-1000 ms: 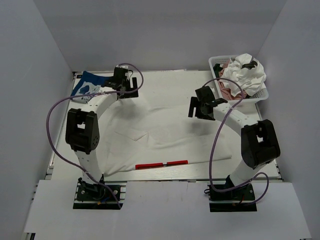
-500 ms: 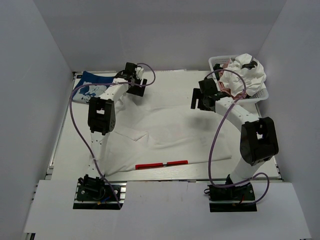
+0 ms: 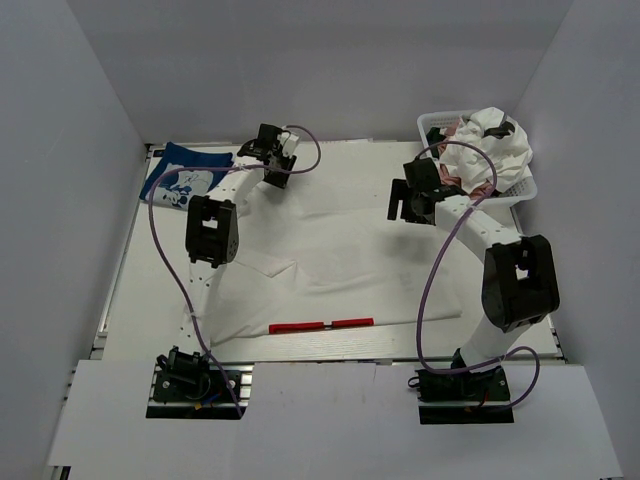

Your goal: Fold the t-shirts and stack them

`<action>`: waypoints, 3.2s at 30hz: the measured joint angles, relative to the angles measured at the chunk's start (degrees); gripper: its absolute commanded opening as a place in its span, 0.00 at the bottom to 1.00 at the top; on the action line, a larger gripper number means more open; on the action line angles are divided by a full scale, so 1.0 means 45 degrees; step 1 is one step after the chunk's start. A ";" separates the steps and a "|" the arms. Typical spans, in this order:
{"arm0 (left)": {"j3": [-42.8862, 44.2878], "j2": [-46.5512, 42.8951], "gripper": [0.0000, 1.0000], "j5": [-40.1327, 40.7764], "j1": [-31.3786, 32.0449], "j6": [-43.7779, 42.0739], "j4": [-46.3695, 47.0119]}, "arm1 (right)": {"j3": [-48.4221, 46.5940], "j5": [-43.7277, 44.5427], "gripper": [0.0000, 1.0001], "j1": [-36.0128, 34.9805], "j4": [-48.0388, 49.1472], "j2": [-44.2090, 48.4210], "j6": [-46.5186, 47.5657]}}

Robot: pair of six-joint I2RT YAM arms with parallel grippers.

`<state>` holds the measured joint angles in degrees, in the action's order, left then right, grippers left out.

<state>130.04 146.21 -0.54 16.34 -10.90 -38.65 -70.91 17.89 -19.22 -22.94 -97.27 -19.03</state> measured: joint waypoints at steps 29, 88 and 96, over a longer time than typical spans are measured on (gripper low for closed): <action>-0.1919 -0.1302 1.00 0.0296 0.0126 0.2176 0.4245 | 0.0083 -0.0253 0.90 0.0083 -0.0107 0.0117 0.0131; -0.8427 -0.4337 0.00 0.1404 -0.0661 0.4993 0.8582 | -0.8471 0.1681 0.67 0.0695 -0.4172 -0.7854 -0.4857; -1.0778 -0.6465 0.00 0.0971 -0.0597 0.4843 0.9695 | -0.7732 0.1666 0.31 0.0743 -0.3745 -0.7485 -0.5085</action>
<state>81.54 117.12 3.84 13.65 10.90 4.97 -105.71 25.39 -15.88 -39.79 -130.96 -41.91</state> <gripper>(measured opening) 0.022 0.383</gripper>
